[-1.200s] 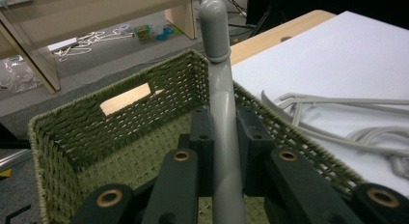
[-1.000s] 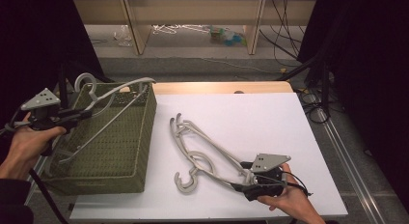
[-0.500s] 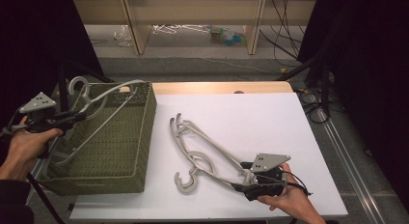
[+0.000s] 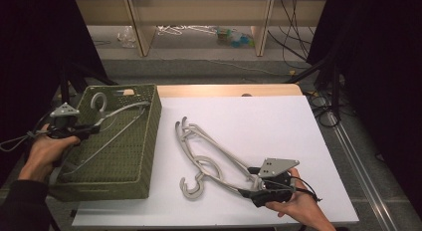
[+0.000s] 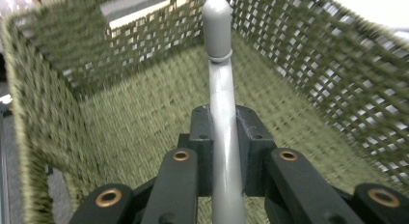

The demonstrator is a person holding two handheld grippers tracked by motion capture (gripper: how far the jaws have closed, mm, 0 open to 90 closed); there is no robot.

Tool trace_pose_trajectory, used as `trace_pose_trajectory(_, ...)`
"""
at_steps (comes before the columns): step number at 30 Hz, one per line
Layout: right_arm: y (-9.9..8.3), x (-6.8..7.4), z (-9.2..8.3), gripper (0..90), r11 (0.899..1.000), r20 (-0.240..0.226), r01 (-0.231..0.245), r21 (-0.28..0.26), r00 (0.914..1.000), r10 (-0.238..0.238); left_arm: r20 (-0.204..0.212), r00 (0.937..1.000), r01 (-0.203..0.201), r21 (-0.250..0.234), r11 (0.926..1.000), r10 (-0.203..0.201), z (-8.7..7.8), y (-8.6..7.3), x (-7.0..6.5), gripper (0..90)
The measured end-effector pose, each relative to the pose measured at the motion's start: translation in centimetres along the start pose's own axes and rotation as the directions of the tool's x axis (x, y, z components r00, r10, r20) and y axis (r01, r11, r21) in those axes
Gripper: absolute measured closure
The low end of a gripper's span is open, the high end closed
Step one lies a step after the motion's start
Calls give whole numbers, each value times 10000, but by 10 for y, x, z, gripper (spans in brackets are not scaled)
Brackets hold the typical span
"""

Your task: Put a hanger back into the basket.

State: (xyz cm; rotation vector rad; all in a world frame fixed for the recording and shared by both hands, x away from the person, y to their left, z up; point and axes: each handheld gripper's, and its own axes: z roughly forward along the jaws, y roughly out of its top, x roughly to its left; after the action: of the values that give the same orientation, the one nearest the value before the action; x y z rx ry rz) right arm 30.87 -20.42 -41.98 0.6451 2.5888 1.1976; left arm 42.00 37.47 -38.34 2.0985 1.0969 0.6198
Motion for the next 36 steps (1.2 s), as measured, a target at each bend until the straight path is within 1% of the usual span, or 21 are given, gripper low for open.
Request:
trace_pose_trajectory(1,0,0,0,286,10000,0,30,-10,10000,-30,33,9994,357,-21,9994,-357,3,-3,-1,785)
trace_pose_trajectory(7,-1,1,2,286,10000,-33,21,39,10000,-21,-65,9983,575,156,9982,-574,8,-17,9,777)
trace_pose_trajectory(9,0,1,2,286,10000,-41,8,28,10000,-8,-89,9937,1114,-33,9938,-1114,8,-20,10,770)
trace_pose_trajectory(11,-1,0,2,286,10000,-13,15,-45,10000,-15,-134,9957,915,153,9957,-913,7,-21,13,765)
trace_pose_trajectory(12,-1,1,2,286,10000,-18,12,-39,10000,-12,-185,9991,387,285,9988,-381,7,-20,16,759)
trace_pose_trajectory(13,-1,1,2,286,10000,-49,-2,-8,10000,2,-386,9938,1052,177,9943,-1045,8,-21,13,748)
trace_pose_trajectory(14,-1,1,2,286,10000,-71,-8,48,10000,9,-683,9917,1117,445,9927,-1085,7,-22,13,737)
trace_pose_trajectory(15,-1,0,3,286,10000,-81,0,47,10000,1,-802,9860,1501,415,9878,-1464,9,-23,11,727)
trace_pose_trajectory(17,-1,1,4,285,10000,-68,-17,93,10000,18,-822,9891,1270,546,9904,-1223,9,-23,16,714)
trace_pose_trajectory(18,-1,2,4,286,9999,-119,-26,112,9999,28,-959,9818,1701,600,9836,-1639,9,-23,14,710)
trace_pose_trajectory(19,-2,2,5,286,10000,-118,-34,69,9999,35,-785,9911,1119,575,9921,-1073,11,-23,19,704)
trace_pose_trajectory(20,-1,2,4,286,9999,-138,-42,136,9999,44,-785,9911,1119,575,9921,-1073,11,-23,19,697)
trace_pose_trajectory(24,-1,1,4,286,9999,-114,-54,132,9999,56,-1380,9764,1789,864,9801,-1661,12,-24,17,665)
trace_pose_trajectory(27,-1,1,4,286,9999,-138,-65,118,9999,66,-1443,9751,1819,871,9794,-1683,12,-24,18,661)
trace_pose_trajectory(28,-2,1,6,286,10000,-89,-69,36,9999,69,-1611,9656,2184,775,9728,-2039,12,-24,16,658)
trace_pose_trajectory(29,-1,1,5,286,9999,-136,-32,126,9999,34,-1742,9665,2051,827,9752,-1885,11,-23,18,651)
trace_pose_trajectory(30,-1,1,5,286,9999,-136,-32,126,9999,34,-2116,9527,2411,901,9663,-2180,10,-23,15,651)
trace_pose_trajectory(31,-1,0,5,286,9999,-135,-31,125,9999,33,-2259,9469,2543,907,9629,-2288,9,-23,15,628)
trace_pose_trajectory(32,-1,1,6,286,9998,-188,-94,184,9998,97,-2140,9561,2277,1116,9673,-2003,8,-25,19,664)
trace_pose_trajectory(34,-1,1,6,286,9998,-188,-63,168,9998,66,-2213,9500,2488,1104,9623,-2202,8,-26,19,683)
trace_pose_trajectory(36,-1,1,6,286,9998,-193,-55,170,9998,59,-2223,9547,2279,1185,9664,-1979,8,-25,21,712)
